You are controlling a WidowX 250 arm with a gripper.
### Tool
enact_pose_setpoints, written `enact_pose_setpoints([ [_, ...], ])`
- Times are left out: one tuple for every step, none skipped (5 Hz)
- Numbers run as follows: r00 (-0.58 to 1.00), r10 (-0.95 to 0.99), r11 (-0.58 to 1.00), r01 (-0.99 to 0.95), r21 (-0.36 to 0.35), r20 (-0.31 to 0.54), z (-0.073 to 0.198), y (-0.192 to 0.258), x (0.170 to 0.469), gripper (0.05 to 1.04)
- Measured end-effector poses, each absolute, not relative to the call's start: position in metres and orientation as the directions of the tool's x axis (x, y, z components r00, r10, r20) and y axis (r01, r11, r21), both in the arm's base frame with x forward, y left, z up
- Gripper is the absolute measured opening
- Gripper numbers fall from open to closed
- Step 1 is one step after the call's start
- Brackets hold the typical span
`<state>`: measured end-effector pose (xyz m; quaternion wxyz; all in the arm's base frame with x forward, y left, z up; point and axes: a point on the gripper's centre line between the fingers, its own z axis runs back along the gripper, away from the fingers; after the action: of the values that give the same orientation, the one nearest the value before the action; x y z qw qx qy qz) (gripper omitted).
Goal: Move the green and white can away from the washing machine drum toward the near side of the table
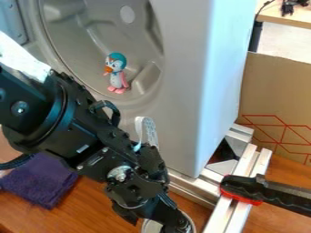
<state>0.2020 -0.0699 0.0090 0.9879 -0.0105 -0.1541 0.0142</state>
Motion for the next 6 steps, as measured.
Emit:
enact_pose_setpoints([
  [0.976, 0.001, 1.0, 0.003, -0.022, 0.217, 0.005, -0.074, 0.187, 1.0],
  [0.995, -0.031, 0.999, 0.032, -0.007, 0.093, 0.003, -0.073, 0.168, 1.001],
  [0.998, -0.044, 0.999, 0.045, 0.013, -0.033, 0.002, -0.069, 0.148, 1.001],
  [0.993, -0.101, 0.995, 0.102, 0.017, -0.066, 0.004, -0.07, 0.142, 1.001],
  [0.982, -0.179, 0.983, 0.18, 0.014, -0.06, 0.006, -0.065, 0.15, 1.001],
  [0.988, -0.155, 0.987, 0.156, 0.033, -0.016, 0.017, -0.045, 0.157, 1.0],
])
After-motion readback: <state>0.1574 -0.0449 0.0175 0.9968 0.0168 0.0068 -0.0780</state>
